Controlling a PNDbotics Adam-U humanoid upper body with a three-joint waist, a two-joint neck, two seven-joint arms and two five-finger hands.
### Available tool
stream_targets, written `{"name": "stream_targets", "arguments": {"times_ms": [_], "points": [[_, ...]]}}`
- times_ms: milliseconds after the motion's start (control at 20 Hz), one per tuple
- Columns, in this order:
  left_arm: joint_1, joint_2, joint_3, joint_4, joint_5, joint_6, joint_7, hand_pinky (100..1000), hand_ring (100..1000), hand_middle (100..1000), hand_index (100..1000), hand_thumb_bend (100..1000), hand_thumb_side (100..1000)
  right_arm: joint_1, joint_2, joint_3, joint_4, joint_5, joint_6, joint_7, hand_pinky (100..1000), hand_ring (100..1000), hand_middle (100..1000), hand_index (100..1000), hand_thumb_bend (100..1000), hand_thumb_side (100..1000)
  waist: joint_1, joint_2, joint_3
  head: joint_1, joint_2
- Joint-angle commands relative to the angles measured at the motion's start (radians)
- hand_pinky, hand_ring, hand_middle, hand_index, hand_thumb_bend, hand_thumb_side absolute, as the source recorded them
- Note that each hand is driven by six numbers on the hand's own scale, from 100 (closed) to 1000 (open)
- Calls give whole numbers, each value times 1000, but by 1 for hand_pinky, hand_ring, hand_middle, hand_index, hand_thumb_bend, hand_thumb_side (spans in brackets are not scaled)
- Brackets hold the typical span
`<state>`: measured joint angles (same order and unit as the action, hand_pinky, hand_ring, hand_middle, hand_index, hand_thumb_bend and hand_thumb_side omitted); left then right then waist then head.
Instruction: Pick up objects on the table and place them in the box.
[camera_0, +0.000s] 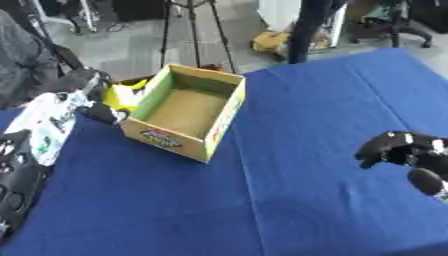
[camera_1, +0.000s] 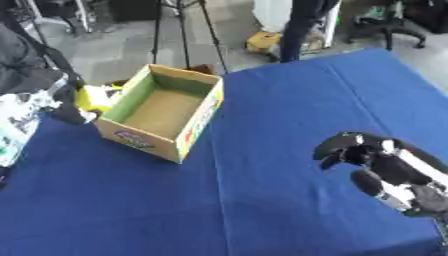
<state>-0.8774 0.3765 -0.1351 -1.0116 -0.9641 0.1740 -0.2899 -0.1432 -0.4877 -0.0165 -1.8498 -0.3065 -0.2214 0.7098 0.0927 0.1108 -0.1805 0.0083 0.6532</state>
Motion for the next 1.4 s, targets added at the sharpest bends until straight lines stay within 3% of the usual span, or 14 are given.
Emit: {"name": "stream_targets", "arguments": {"times_ms": [50, 150, 250, 350, 400, 450, 600, 800, 950, 1000, 1200, 1400], "points": [[-33, -23, 3, 23, -20, -8, 18, 531, 439, 424, 570, 100, 264, -21, -19, 4, -11, -8, -1, 10, 721, 786, 741, 796, 285, 588, 1, -6, -15, 14, -16], [-37, -46, 4, 50, -29, -14, 26, 534, 444, 430, 583, 100, 262, -28, -20, 7, -12, -7, 0, 14, 721, 785, 741, 796, 284, 589, 7, 0, -31, 20, -22], [-36, -65, 4, 74, -35, -22, 28, 548, 461, 466, 652, 100, 300, -33, -22, 7, -13, -6, -1, 16, 721, 785, 741, 796, 283, 590, 11, 5, -43, 25, -27], [-31, -80, 2, 89, -44, -39, 32, 558, 469, 481, 704, 221, 350, -35, -22, 7, -14, -5, -2, 17, 721, 785, 741, 796, 283, 591, 14, 8, -51, 26, -29], [-29, -85, 1, 93, -46, -49, 35, 576, 484, 502, 752, 438, 476, -36, -22, 7, -14, -5, -1, 17, 721, 785, 741, 796, 284, 590, 15, 8, -53, 25, -28], [-26, -88, 0, 94, -45, -59, 41, 577, 486, 507, 758, 473, 497, -36, -22, 7, -14, -4, -1, 17, 721, 785, 741, 796, 283, 591, 15, 8, -53, 25, -26], [-20, -88, -3, 83, -41, -83, 71, 611, 529, 565, 801, 709, 697, -36, -21, 7, -12, -5, 1, 18, 721, 785, 740, 796, 283, 590, 17, 7, -51, 23, -25], [-12, -75, -1, 38, -14, -105, 155, 635, 560, 588, 803, 864, 836, -34, -19, 4, -11, -7, 2, 17, 721, 784, 739, 795, 283, 588, 13, 3, -43, 19, -25], [-2, -58, 2, -25, 42, -112, 255, 638, 562, 587, 790, 817, 863, -30, -17, 1, -10, -10, 2, 14, 720, 784, 739, 794, 284, 586, 8, -1, -31, 12, -22], [6, -53, 3, -55, 77, -117, 289, 636, 555, 579, 778, 753, 855, -29, -17, 0, -10, -11, 2, 13, 721, 784, 739, 794, 284, 586, 6, -1, -26, 10, -22], [66, -24, 1, -233, 337, -170, 410, 614, 538, 556, 752, 562, 829, -24, -13, -4, -9, -13, 2, 11, 720, 783, 738, 793, 283, 586, -2, -3, -2, -1, -18], [187, 9, 13, -495, 606, -217, 545, 603, 536, 550, 742, 524, 823, -13, -11, -15, -7, -10, 2, 0, 720, 783, 738, 794, 283, 584, -7, -4, 40, -19, -10]]}}
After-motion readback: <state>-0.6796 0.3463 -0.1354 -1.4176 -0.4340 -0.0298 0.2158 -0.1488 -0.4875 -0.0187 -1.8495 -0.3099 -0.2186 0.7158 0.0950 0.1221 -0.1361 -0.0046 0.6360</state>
